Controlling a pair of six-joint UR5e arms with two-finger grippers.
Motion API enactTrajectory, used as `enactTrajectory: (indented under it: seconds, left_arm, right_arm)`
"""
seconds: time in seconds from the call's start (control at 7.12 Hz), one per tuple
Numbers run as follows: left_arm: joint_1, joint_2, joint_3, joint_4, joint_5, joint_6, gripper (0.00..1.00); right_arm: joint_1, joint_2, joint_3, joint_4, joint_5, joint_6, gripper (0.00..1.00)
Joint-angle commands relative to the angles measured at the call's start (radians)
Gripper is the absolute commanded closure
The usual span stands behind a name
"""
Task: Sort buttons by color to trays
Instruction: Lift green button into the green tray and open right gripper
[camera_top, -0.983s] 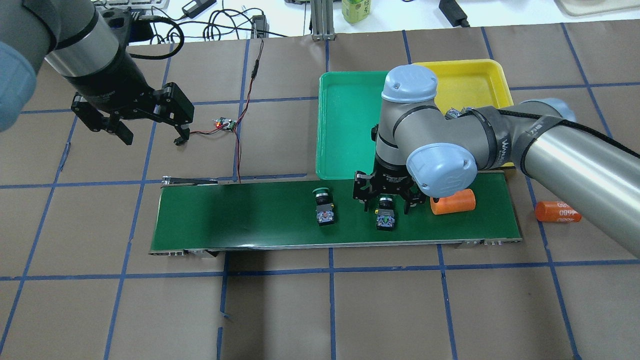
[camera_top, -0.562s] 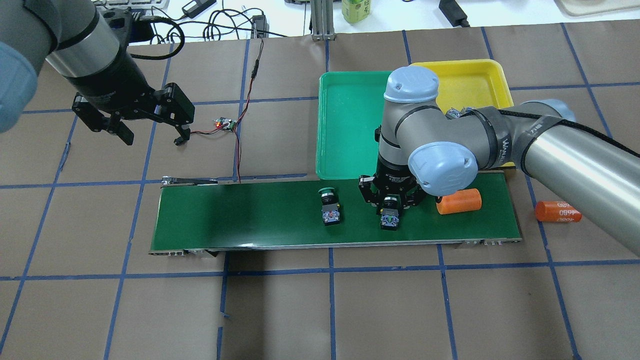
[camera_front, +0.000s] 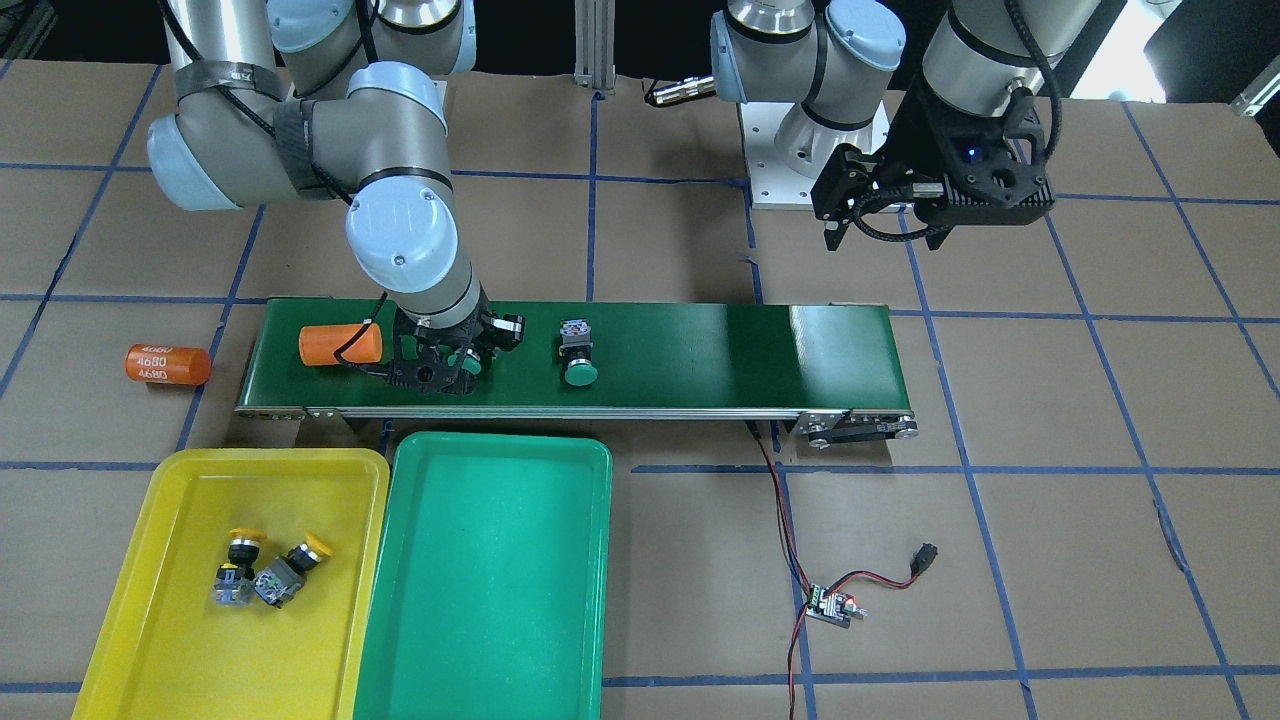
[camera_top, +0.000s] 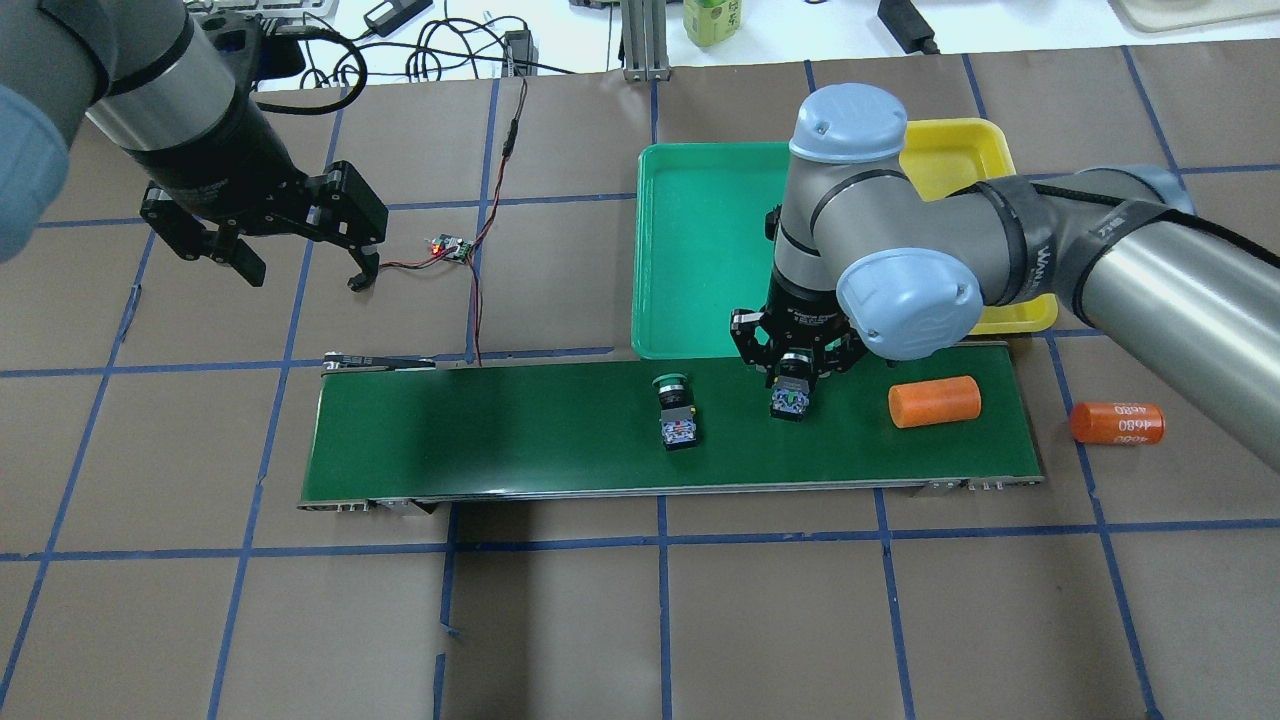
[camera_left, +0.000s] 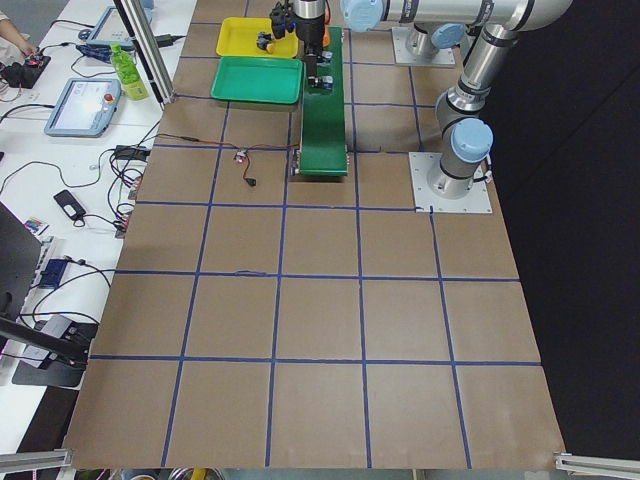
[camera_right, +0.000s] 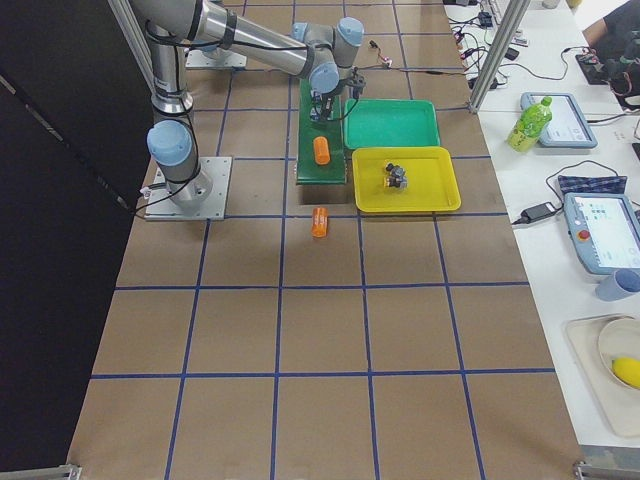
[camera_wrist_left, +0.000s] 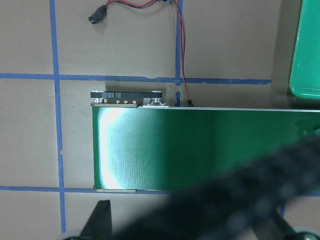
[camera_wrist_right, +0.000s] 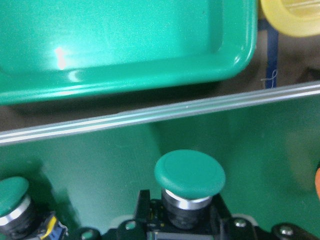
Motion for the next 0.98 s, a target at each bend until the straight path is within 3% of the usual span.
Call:
enactTrajectory:
  seconds: [0.0,0.42,0.56,0.7,0.84]
  left_arm:
    - [0.002,0.000,0.004,0.000,-0.001,0.000,0.00]
    - [0.002,0.000,0.003,0.000,-0.002,0.000,0.00]
    - [0.002,0.002,0.003,0.000,-0.001,0.000,0.00]
    - [0.002,0.002,0.003,0.000,-0.002,0.000,0.00]
    - [0.002,0.003,0.003,0.000,-0.001,0.000,0.00]
  right_arm:
    - [-0.029,0.097,-0.132,-0.073,-0.004,-0.020,1.00]
    - [-0.020,0.228,-0.151,-0.297,-0.007,-0.024,1.00]
    - [-0.019,0.248,-0.145,-0.329,-0.065,-0.027,0.64]
    - [-0.015,0.253,-0.138,-0.328,-0.096,-0.030,0.01]
    - [-0.015,0.248,-0.138,-0.326,-0.094,-0.034,0.00]
